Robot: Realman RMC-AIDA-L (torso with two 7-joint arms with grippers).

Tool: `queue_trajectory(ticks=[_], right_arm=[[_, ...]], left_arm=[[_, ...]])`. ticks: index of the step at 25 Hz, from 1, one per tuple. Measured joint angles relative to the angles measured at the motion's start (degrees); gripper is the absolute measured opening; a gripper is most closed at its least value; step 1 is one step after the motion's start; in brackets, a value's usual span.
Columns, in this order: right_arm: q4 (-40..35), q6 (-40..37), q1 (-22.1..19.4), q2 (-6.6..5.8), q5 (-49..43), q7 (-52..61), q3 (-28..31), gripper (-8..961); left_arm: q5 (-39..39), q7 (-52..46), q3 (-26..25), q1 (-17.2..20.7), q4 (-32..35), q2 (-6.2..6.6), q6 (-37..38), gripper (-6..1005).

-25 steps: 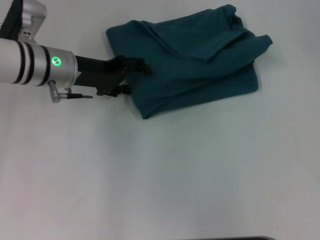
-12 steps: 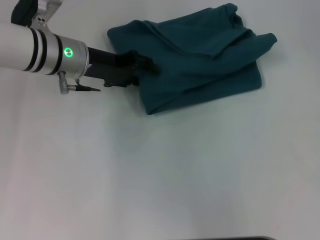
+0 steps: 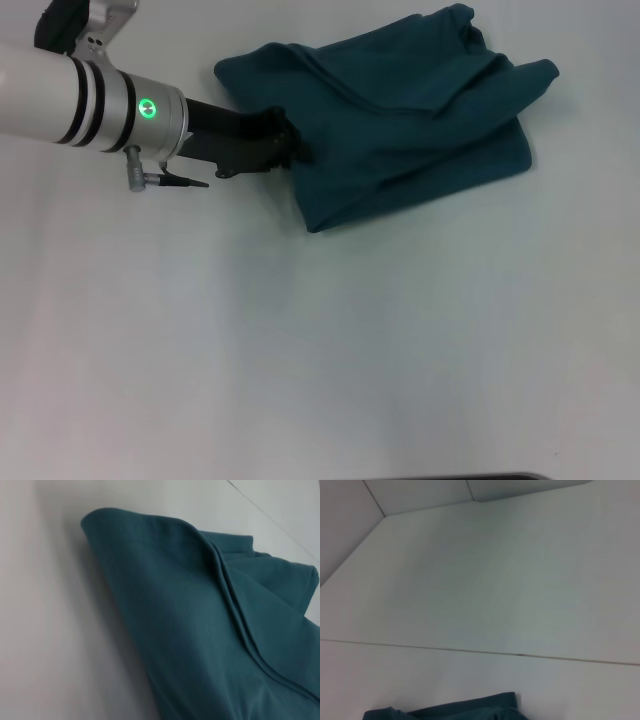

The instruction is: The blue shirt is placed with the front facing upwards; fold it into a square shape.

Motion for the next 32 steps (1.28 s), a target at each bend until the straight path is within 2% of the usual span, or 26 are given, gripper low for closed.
queue_trajectory(ticks=[1,4,9,14,19,23,24,26,32], right_arm=[[0.0,-0.2,0.0,0.01,0.0,0.0,0.08,925],[0.0,-0.79,-0.02,0.02,0.0,0.0,0.58,925],[0.12,-1.23,-0.24,0.05,0.01,0.0,0.84,925],[0.34,-1.26,-0.26,0.11,0.0,0.0,0.84,925],[0.53,-0.86,-0.25,0.18,0.01,-0.03,0.82,925],[0.61,-0.86,-0.24,0.23,0.53,-0.15,0.64,925],[0.62,-0.93,-0.24,0.26,0.79,-0.17,0.55,925],[0.62,-1.08,-0.24,0.3,1.23,-0.21,0.39,925],[0.62,-1.15,-0.24,0.33,1.56,-0.36,0.08,925]], left_arm=[[0.01,0.11,0.02,0.0,-0.03,-0.03,0.09,429],[0.01,0.75,0.08,0.41,-0.32,0.0,1.24,190],[-0.09,2.63,-0.27,2.29,-2.16,0.66,6.08,117],[-0.05,3.33,-0.27,5.26,-5.62,1.33,11.73,116],[0.01,2.3,-1.05,7.44,-6.39,4.23,12.18,115],[0.13,2.15,-2.33,7.61,-6.04,7.14,10.79,114],[0.13,2.15,-2.33,7.61,-6.04,7.14,10.79,114],[0.51,2.11,-2.96,7.3,-5.87,8.6,10.18,116],[0.77,2.74,-3.07,7.2,-5.05,8.78,10.31,131]])
